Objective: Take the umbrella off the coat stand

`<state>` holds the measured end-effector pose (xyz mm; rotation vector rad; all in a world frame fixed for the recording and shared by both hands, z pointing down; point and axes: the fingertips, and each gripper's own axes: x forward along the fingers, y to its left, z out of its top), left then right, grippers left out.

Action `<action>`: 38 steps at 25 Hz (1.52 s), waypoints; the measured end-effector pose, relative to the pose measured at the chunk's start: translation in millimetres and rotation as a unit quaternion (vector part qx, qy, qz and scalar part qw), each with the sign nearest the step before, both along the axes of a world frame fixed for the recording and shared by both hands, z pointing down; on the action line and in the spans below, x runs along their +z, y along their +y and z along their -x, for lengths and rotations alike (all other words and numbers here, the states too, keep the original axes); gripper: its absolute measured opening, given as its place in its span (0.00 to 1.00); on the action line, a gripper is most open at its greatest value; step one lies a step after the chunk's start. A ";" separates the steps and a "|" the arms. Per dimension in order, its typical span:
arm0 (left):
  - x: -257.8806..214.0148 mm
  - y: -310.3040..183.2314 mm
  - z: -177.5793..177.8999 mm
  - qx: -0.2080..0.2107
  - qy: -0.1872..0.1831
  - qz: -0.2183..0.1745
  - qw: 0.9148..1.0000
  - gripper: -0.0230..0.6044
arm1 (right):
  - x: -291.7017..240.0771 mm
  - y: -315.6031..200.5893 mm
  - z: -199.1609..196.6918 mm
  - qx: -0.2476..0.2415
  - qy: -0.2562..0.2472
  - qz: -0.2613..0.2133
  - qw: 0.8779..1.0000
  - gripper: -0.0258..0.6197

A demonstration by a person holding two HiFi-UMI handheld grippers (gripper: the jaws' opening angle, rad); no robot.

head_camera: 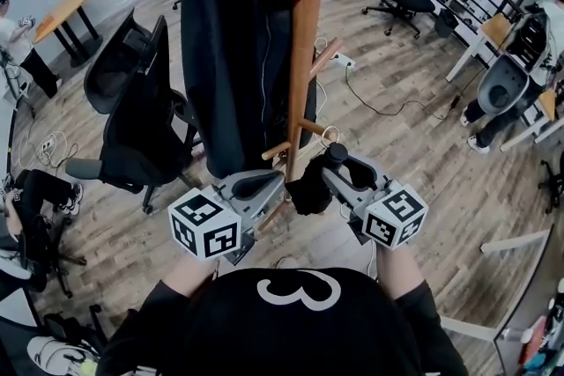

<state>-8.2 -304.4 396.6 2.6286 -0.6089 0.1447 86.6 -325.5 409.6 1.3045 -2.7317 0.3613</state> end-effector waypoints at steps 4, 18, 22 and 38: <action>-7.8 14.2 2.8 0.001 0.014 0.001 1.000 0.06 | -8.0 16.3 -0.7 0.010 0.005 0.002 1.000 0.33; -27.4 47.0 11.6 -0.017 0.032 -0.012 0.999 0.06 | -38.3 84.4 4.0 -0.031 -0.030 0.002 0.999 0.33; -28.6 61.0 11.1 -0.020 0.023 -0.016 0.999 0.06 | -37.9 98.2 4.1 -0.024 -0.032 0.000 0.999 0.33; -27.0 182.9 -13.0 -0.021 -0.006 -0.034 0.999 0.06 | -30.5 225.3 -5.8 -0.023 -0.029 -0.011 0.999 0.33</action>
